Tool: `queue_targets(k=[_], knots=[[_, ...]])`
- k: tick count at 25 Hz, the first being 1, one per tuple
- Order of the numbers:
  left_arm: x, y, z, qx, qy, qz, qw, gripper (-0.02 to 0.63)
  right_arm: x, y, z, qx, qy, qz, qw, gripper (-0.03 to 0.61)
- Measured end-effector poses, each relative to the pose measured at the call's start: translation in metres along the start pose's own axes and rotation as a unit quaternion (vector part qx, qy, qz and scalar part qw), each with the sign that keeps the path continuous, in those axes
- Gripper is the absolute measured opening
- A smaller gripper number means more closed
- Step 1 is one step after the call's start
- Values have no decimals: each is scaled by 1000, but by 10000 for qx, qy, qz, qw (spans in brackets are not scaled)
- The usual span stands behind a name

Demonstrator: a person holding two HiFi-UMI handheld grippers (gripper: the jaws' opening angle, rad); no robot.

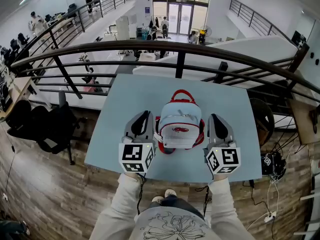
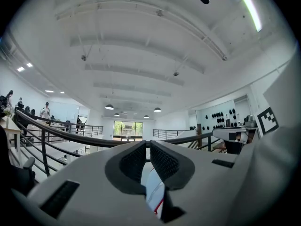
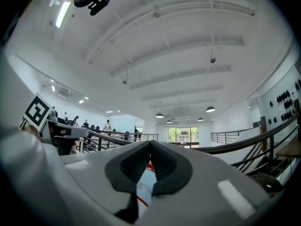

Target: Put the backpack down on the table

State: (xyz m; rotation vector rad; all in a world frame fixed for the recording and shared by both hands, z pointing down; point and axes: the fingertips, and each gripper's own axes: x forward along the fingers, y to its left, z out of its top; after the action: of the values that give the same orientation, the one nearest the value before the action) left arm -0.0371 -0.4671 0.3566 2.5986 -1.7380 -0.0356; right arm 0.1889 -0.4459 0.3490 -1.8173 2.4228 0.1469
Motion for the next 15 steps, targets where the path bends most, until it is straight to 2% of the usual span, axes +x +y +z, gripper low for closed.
queue_targets(k=[15], knots=[[-3, 4, 1, -63, 41, -5, 10000, 31, -2, -2, -4, -69, 115, -173, 9998, 12]])
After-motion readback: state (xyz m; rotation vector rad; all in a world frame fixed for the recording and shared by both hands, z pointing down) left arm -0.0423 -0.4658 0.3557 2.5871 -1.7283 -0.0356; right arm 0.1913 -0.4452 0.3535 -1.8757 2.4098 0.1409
